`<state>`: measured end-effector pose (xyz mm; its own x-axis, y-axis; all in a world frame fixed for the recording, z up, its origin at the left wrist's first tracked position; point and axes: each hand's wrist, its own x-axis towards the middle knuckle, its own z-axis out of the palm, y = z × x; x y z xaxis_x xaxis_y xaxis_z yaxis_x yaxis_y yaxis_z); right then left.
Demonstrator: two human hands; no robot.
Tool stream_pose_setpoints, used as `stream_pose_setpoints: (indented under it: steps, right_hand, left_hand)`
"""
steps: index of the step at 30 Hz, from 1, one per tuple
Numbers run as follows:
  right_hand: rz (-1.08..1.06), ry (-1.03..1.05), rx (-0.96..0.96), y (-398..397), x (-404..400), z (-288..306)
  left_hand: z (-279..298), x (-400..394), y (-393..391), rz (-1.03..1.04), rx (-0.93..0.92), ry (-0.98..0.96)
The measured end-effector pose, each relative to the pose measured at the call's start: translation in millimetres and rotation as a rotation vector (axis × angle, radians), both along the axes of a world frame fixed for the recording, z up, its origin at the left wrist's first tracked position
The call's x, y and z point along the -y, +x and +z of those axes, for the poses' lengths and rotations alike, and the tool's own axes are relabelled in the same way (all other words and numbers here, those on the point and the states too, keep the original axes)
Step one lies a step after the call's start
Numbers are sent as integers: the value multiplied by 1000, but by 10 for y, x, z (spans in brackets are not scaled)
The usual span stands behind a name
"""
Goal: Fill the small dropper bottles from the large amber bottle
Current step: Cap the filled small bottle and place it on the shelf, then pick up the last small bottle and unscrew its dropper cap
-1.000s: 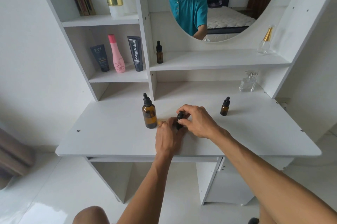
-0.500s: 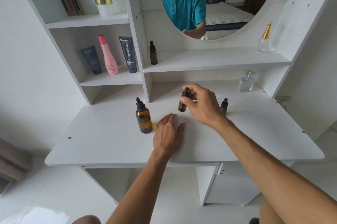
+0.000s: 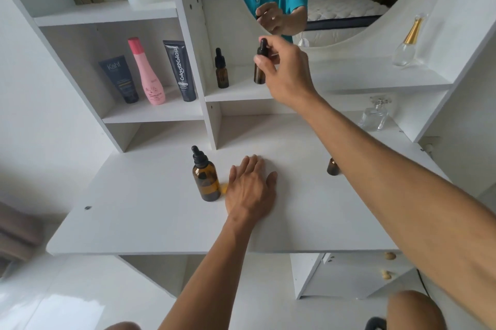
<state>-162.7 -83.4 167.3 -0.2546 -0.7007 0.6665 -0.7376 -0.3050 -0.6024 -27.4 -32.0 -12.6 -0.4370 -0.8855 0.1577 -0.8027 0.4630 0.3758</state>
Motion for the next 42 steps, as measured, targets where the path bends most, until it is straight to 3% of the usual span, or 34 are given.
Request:
stream_pose_setpoints:
  steps: [13,42]
  right_hand:
    - [25,111,-54,84,505,-109]
    - [27,161,39,116,431,-201]
  left_hand:
    - [-20,-1,3,8,0,-18]
    - [-74,29,1,-1,6,-35]
